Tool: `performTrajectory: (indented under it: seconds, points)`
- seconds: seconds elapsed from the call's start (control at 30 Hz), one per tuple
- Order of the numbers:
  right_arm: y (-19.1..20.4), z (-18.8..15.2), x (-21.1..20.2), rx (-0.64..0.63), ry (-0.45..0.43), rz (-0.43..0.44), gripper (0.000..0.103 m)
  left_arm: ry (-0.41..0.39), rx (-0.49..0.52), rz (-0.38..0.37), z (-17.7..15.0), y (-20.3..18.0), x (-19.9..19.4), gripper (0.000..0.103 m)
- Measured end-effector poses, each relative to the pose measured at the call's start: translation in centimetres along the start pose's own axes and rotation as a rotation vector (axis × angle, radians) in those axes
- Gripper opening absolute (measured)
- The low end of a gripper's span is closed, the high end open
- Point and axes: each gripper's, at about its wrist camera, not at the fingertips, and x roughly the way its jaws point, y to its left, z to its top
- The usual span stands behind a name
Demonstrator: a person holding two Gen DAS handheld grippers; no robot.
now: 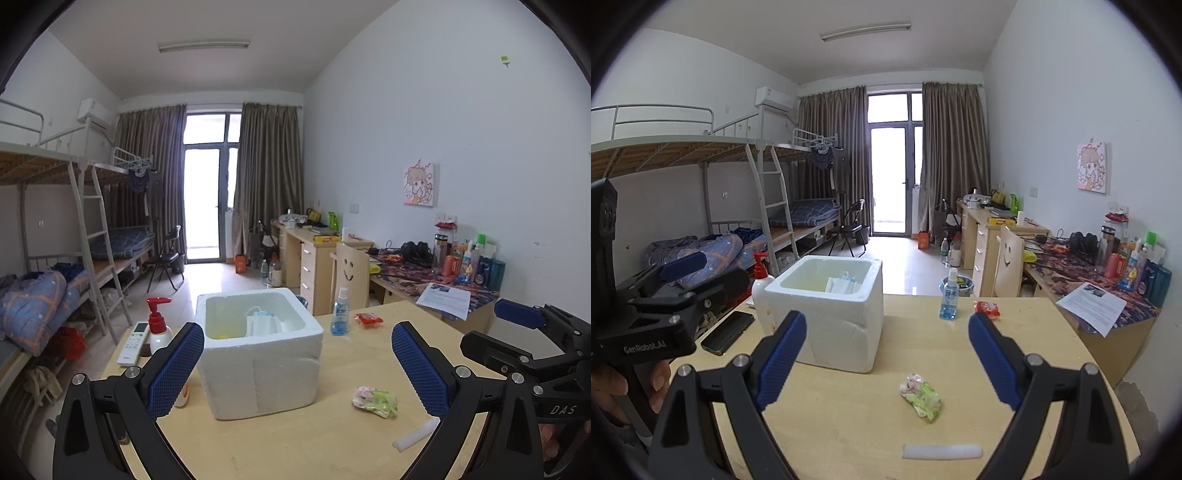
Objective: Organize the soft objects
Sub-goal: 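Move both tools back toward the snack packet and foam tube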
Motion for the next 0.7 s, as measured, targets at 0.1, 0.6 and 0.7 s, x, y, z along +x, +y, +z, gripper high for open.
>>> performTrajectory:
  seconds: [0.1,0.6,0.7]
  points:
    - [0.0,-0.3,-0.9,-0.003,-0.008,-0.009,0.092,-0.002,-0.003,-0.008,-0.3,-0.5,-0.8,0.102]
    - [-0.5,-2.8,-2.4,0.018,-0.014,-0.007,0.1,0.009,0.009,-0.035,-3.3,-2.5,-2.7,0.102]
    - [-0.2,-3.2,-2.3,0.036,-0.015,-0.019,0.1,0.008,0.025,-0.048,-3.9,-2.3,-3.2,0.102]
